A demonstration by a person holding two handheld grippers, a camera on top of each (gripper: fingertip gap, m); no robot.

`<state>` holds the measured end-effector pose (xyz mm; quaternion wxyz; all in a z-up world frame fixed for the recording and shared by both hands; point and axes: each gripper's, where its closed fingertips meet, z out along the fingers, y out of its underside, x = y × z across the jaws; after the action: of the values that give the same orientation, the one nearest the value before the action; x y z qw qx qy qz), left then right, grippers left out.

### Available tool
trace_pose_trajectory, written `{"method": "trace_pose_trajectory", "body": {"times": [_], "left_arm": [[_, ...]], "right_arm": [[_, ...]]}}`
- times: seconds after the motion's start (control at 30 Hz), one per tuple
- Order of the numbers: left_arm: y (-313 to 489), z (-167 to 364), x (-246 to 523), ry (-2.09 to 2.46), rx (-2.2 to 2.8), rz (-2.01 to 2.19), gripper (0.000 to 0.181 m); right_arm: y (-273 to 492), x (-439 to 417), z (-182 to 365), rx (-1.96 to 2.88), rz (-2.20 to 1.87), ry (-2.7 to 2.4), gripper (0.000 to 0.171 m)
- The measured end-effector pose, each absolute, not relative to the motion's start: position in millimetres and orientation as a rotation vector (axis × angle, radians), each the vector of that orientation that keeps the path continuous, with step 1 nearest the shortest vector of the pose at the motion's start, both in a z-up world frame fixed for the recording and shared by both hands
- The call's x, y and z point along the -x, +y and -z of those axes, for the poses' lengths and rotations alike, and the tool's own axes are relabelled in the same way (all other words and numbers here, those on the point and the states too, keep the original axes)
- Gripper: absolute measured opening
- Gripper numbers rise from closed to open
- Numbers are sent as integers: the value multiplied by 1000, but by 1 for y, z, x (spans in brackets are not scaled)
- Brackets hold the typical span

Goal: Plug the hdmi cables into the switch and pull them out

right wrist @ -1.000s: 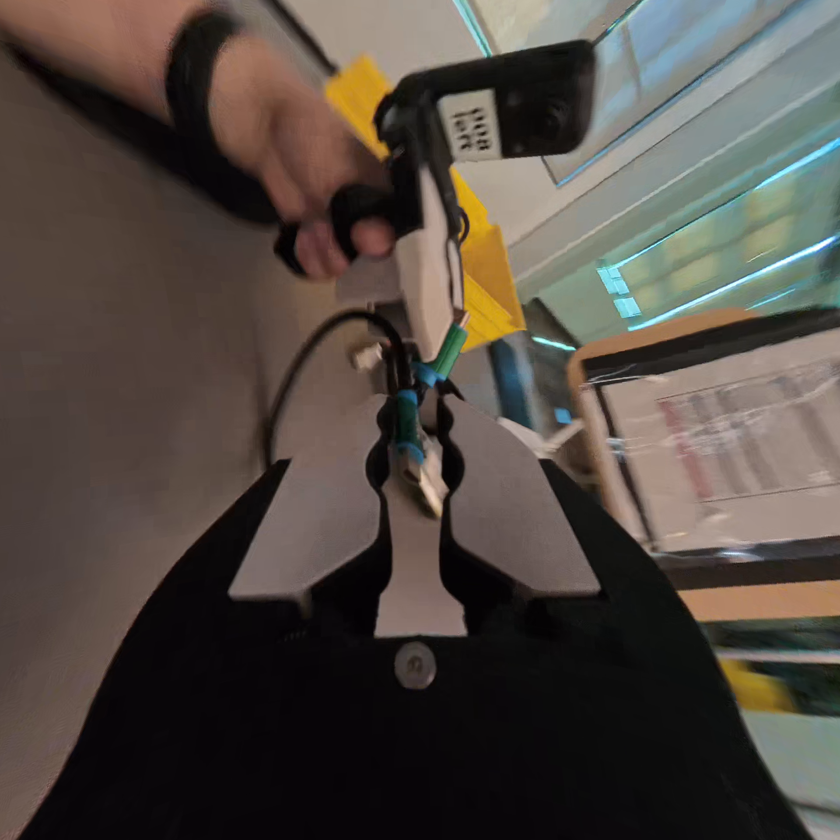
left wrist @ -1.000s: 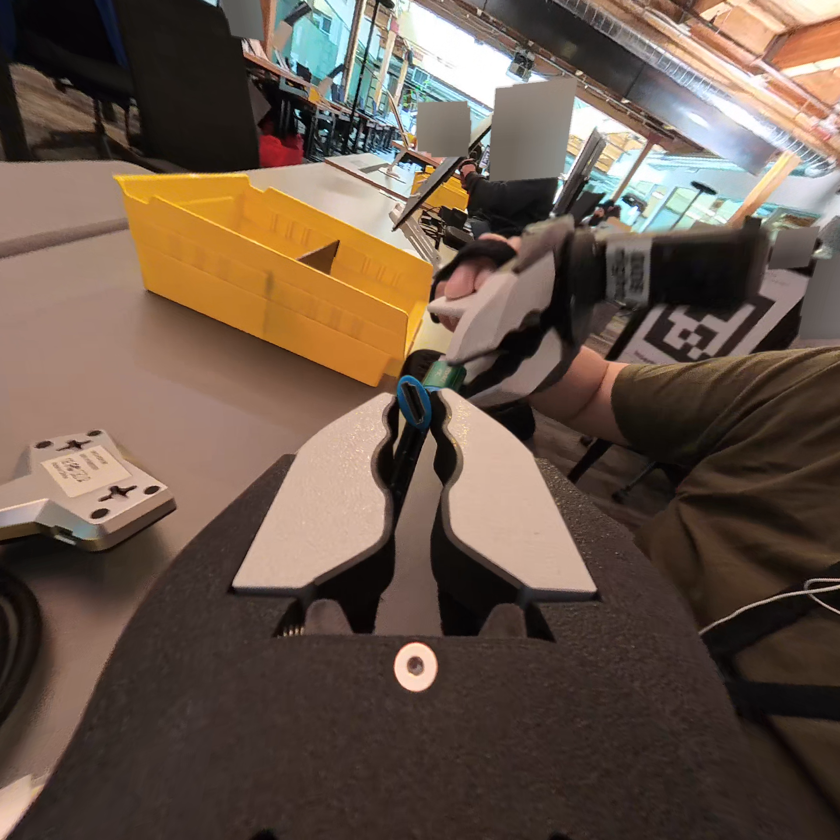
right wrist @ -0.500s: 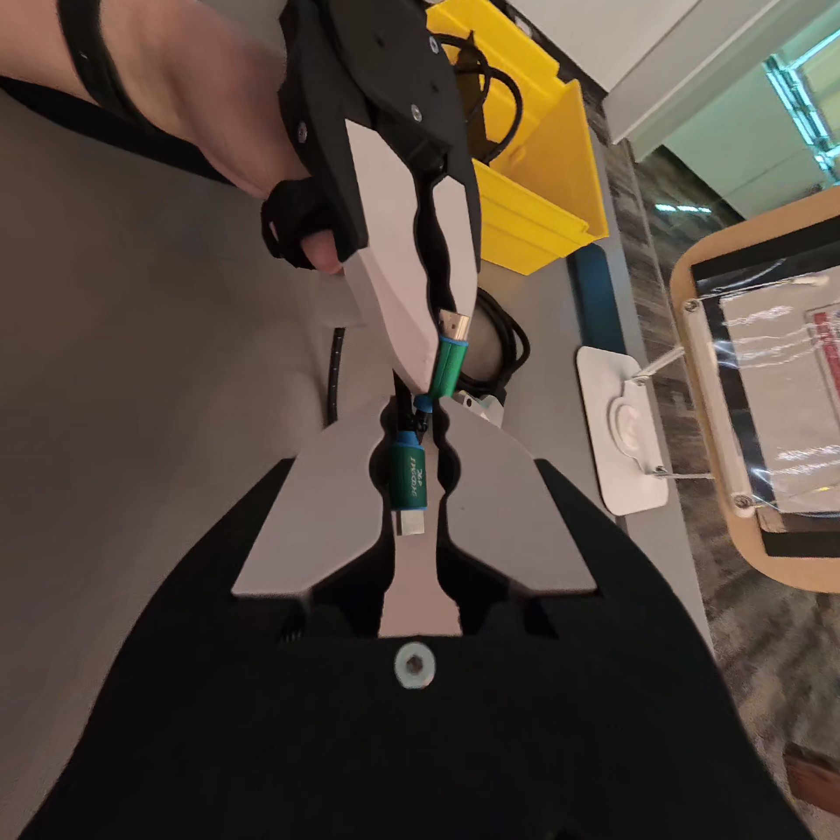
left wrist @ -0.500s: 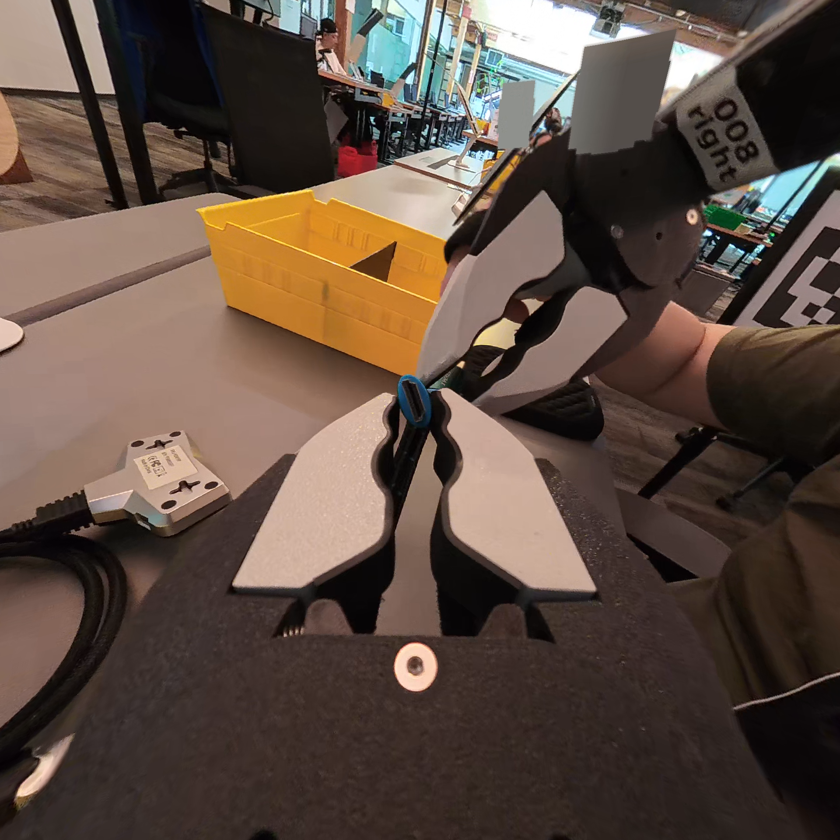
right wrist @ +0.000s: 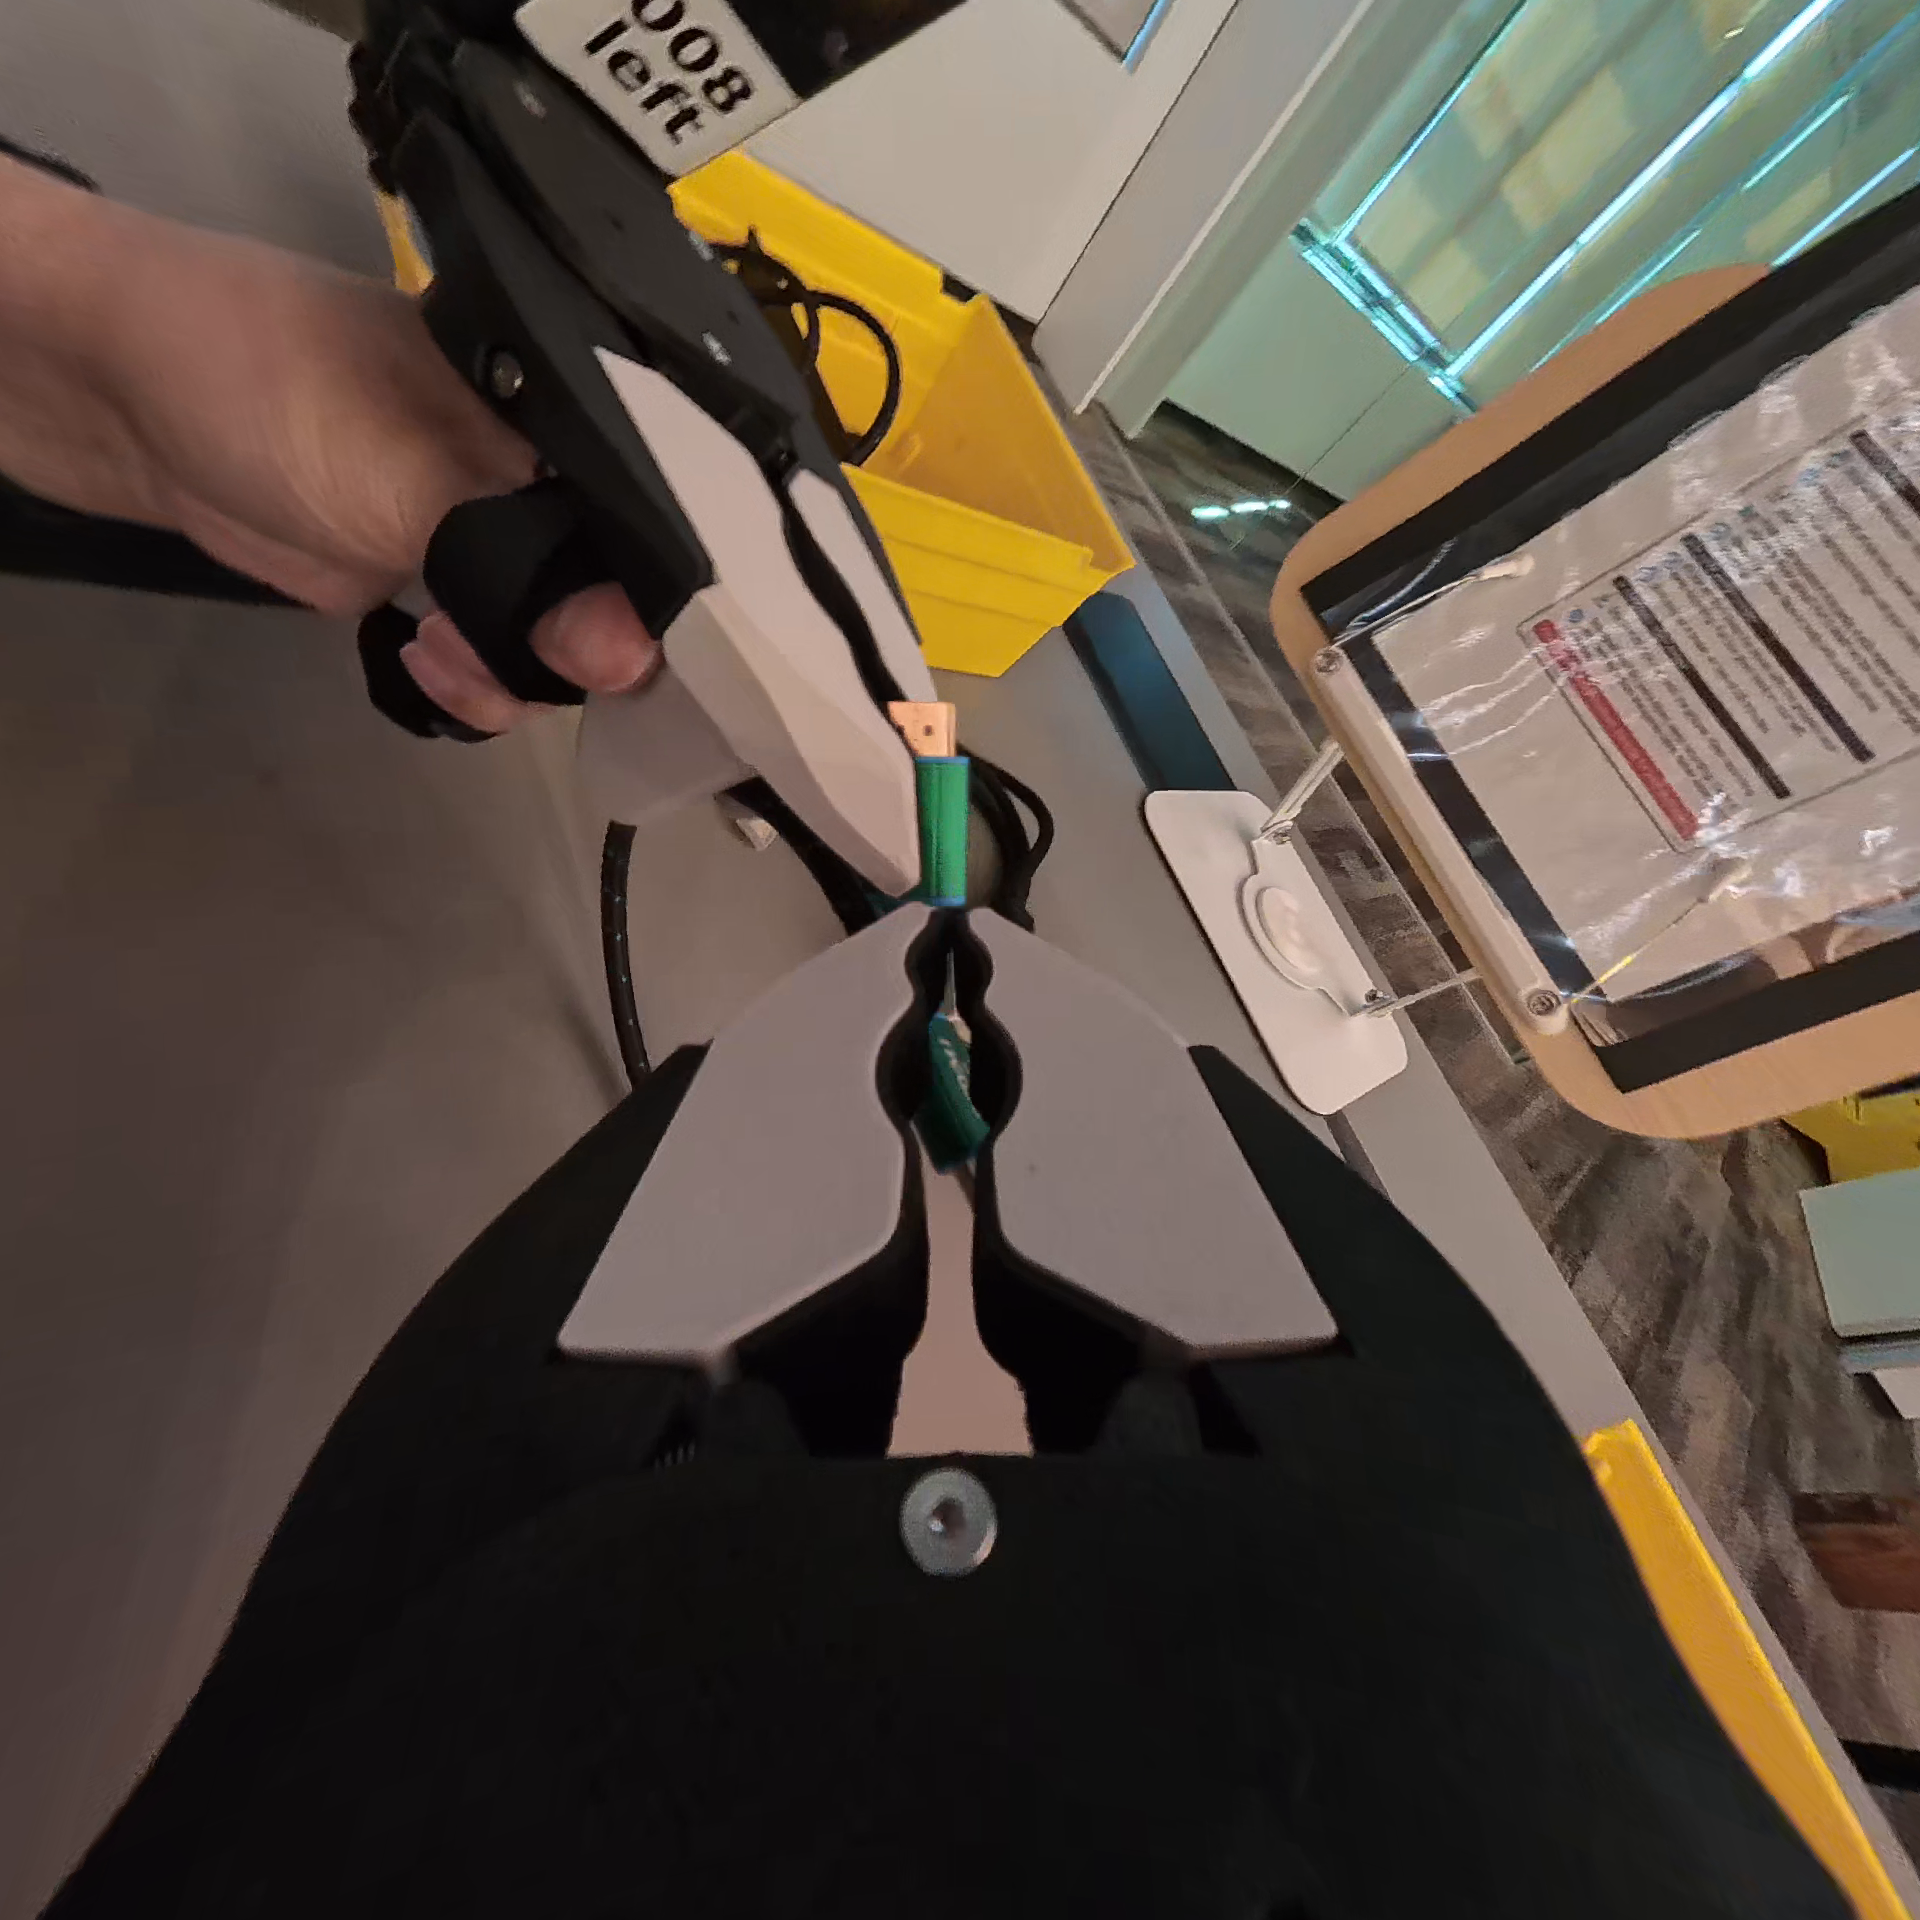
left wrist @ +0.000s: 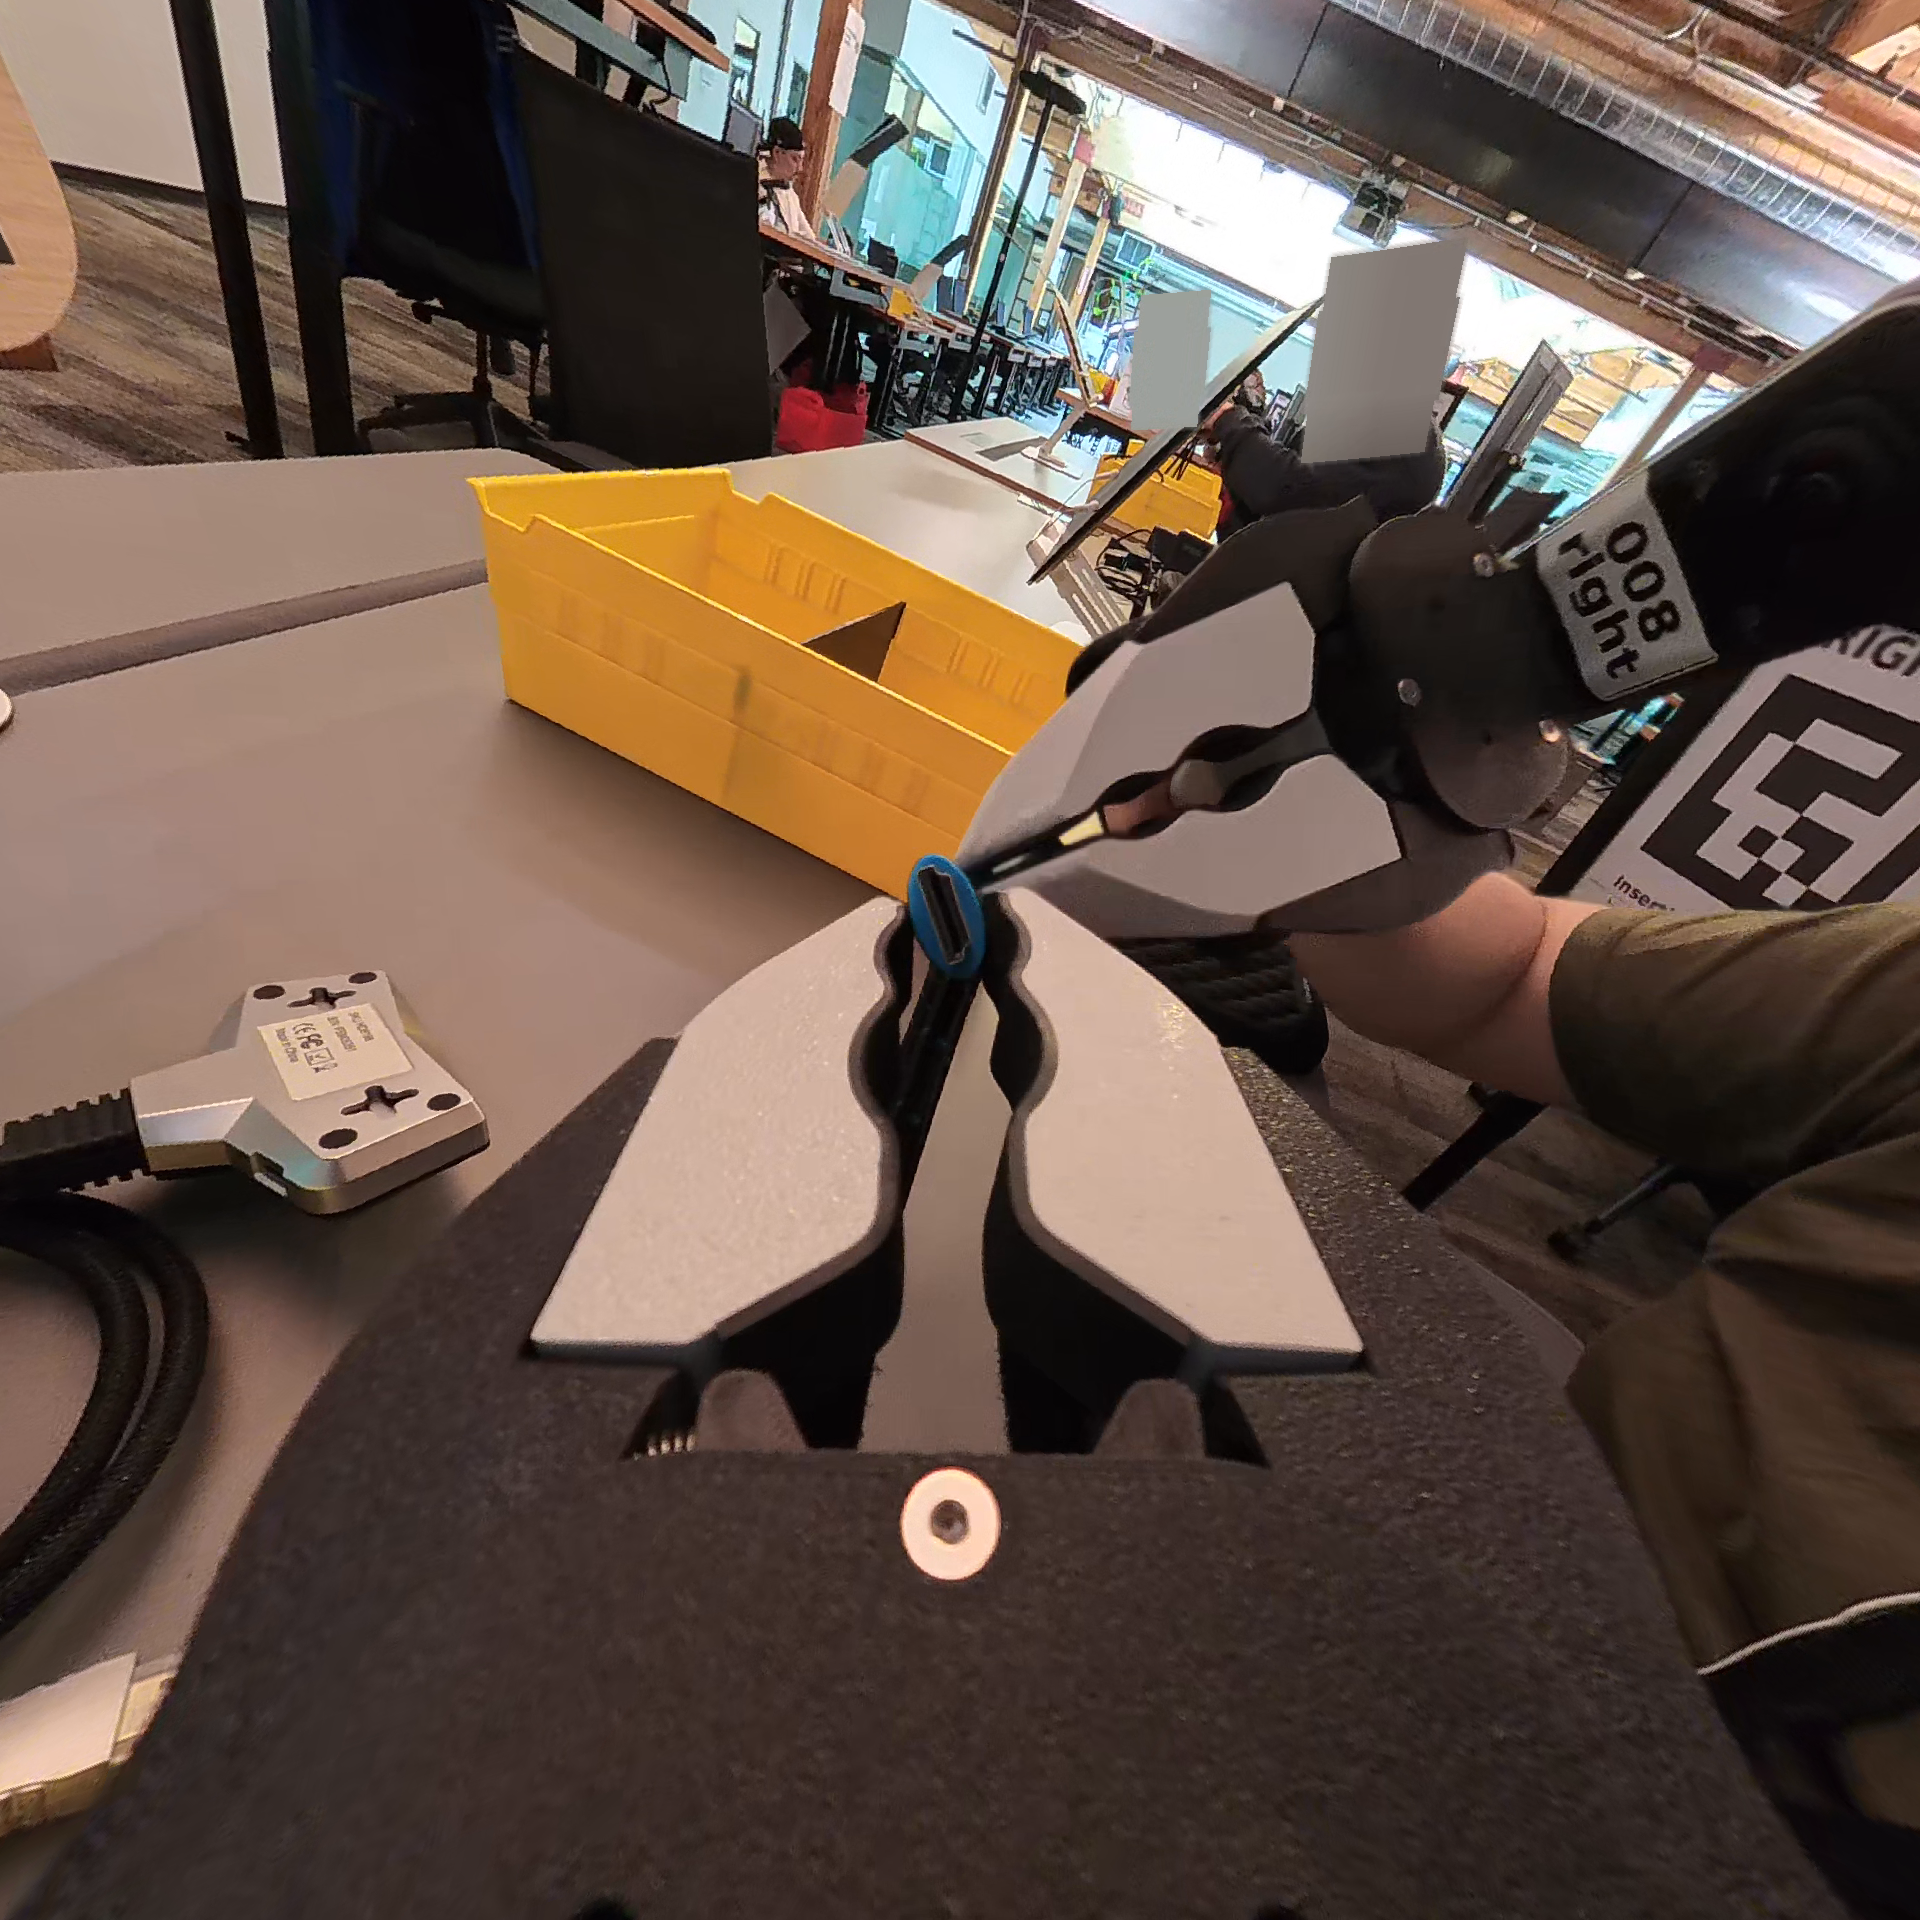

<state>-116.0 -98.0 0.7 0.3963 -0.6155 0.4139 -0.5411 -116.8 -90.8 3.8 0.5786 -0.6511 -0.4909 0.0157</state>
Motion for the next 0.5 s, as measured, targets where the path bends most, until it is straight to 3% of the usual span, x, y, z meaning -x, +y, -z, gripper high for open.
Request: {"method": "trace_pose_trajectory", "body": {"times": [0.17, 0.5], "left_arm": [[-102, -7, 116, 1073, 1495, 1343, 12], [-123, -21, 114, 1183, 1296, 1309, 12]], "right_arm": [[-90, 109, -10, 1590, -265, -1002, 2], [-106, 101, -14, 1794, -1169, -761, 2]]}}
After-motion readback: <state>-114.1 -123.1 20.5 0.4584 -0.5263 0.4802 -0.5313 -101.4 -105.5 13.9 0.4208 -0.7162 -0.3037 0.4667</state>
